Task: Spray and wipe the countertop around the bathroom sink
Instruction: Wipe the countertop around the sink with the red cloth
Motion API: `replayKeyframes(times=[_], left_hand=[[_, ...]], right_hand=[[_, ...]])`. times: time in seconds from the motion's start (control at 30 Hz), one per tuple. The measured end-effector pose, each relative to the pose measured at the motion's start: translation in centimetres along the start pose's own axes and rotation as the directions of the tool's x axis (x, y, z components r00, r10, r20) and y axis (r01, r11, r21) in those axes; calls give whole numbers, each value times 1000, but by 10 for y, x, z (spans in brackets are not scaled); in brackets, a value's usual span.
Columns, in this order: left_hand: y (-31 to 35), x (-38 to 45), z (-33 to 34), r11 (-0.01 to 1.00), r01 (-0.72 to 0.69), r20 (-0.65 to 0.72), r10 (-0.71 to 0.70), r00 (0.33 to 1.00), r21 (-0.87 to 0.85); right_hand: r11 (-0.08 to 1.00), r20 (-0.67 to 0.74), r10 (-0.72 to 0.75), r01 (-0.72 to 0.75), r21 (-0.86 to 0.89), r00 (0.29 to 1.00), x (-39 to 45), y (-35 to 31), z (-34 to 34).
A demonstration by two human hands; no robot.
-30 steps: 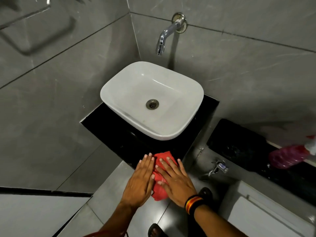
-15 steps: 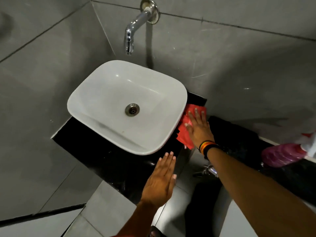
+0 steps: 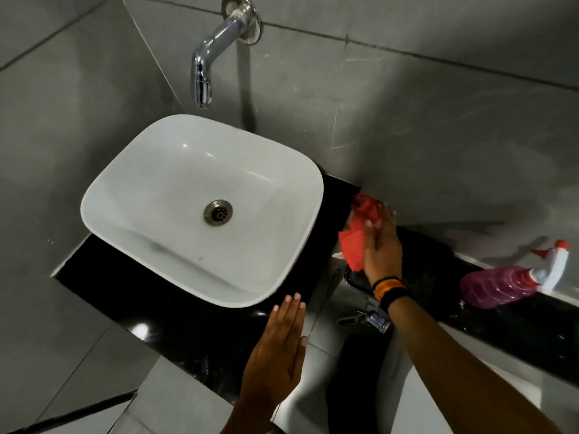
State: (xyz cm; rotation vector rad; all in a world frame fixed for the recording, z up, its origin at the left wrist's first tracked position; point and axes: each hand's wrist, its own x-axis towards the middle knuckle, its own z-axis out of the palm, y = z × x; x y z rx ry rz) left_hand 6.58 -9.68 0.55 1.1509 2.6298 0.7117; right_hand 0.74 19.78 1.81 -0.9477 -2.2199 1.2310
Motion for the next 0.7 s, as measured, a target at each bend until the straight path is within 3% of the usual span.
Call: replayKeyframes(times=[0.1, 0.17, 0.27, 0.33, 0.5, 0.7], left_hand=[[1, 1, 0, 1000, 14, 13, -14, 1000, 29], [1, 0, -1, 999, 16, 7, -16, 1000, 32], [0, 0, 1, 999, 3, -13, -3, 1000, 32], [-2, -1, 2, 1000, -1, -5, 1, 1000, 25], [-3, 0, 5, 997, -9, 25, 7, 1000, 79], [36, 29, -19, 985, -118, 0, 119, 993, 124]], right_hand=[[995, -22, 22, -24, -95, 1000, -10, 30, -17], [925, 160, 98, -30, -379, 982, -7, 52, -18], [730, 387, 332, 26, -683, 860, -5, 79, -18], [708, 429, 365, 53, -705, 826, -4, 87, -18], [752, 417, 315, 44, -658, 853, -14, 71, -22], [765, 364, -7, 239, -598, 931, -45, 17, -46]])
